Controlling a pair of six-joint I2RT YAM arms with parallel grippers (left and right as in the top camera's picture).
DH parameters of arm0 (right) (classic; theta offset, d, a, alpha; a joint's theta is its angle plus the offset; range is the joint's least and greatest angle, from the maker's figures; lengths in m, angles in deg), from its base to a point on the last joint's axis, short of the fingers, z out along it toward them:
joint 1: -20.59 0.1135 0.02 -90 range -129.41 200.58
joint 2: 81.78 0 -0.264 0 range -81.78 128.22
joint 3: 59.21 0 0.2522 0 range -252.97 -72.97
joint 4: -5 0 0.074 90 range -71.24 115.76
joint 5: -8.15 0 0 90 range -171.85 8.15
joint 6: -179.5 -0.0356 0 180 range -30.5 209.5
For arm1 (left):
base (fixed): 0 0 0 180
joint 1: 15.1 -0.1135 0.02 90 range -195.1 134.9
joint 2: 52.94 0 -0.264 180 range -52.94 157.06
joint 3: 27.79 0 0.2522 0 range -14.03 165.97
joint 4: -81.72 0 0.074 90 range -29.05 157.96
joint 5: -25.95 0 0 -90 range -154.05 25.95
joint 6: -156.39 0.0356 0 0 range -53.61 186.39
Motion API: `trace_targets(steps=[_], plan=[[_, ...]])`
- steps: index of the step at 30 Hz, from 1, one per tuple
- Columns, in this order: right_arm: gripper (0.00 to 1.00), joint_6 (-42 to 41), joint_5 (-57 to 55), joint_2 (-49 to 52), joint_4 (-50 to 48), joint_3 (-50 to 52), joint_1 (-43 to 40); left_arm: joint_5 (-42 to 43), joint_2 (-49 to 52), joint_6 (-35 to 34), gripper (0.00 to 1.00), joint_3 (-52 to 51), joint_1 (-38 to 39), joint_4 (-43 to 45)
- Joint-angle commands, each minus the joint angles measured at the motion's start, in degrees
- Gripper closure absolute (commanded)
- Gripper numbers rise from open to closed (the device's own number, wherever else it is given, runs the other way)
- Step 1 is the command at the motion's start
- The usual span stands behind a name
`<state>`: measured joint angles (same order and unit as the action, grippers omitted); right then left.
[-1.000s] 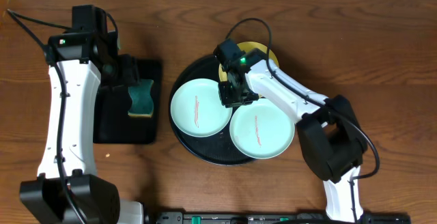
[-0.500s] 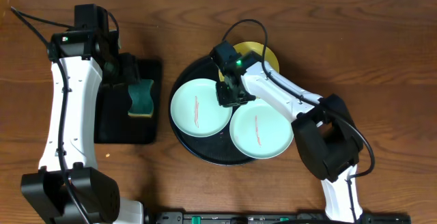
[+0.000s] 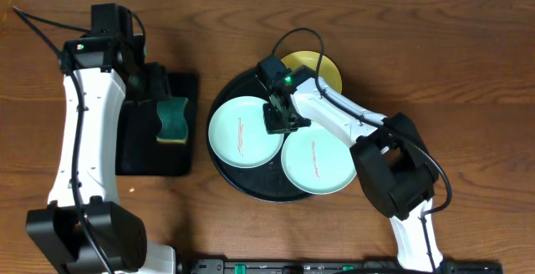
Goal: Clean dirty plates on tray and stack at the side
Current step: 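Lower the left gripper onto the green sponge and grasp it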
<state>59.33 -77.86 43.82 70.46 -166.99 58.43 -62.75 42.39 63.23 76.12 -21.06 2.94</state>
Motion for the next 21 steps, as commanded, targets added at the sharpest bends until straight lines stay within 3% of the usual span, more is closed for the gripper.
trace_targets(steps=[1,6,13,21], plan=[[0.99,-0.66,-1.18,1.11,-0.57,0.09,0.5,-0.46,3.13,1.7,0.3,-0.07,-0.24,0.42],[0.99,-0.63,-1.2,1.11,-0.74,0.09,0.5,-0.39,8.57,8.09,0.3,-0.07,-0.26,1.03],[0.99,-0.63,-1.2,1.11,-0.74,0.09,0.5,4.17,17.14,10.45,0.31,-0.07,-0.24,1.09],[0.99,-0.44,-1.18,1.11,-0.72,0.09,0.5,4.68,26.18,10.23,0.43,-0.09,-0.26,1.53]])
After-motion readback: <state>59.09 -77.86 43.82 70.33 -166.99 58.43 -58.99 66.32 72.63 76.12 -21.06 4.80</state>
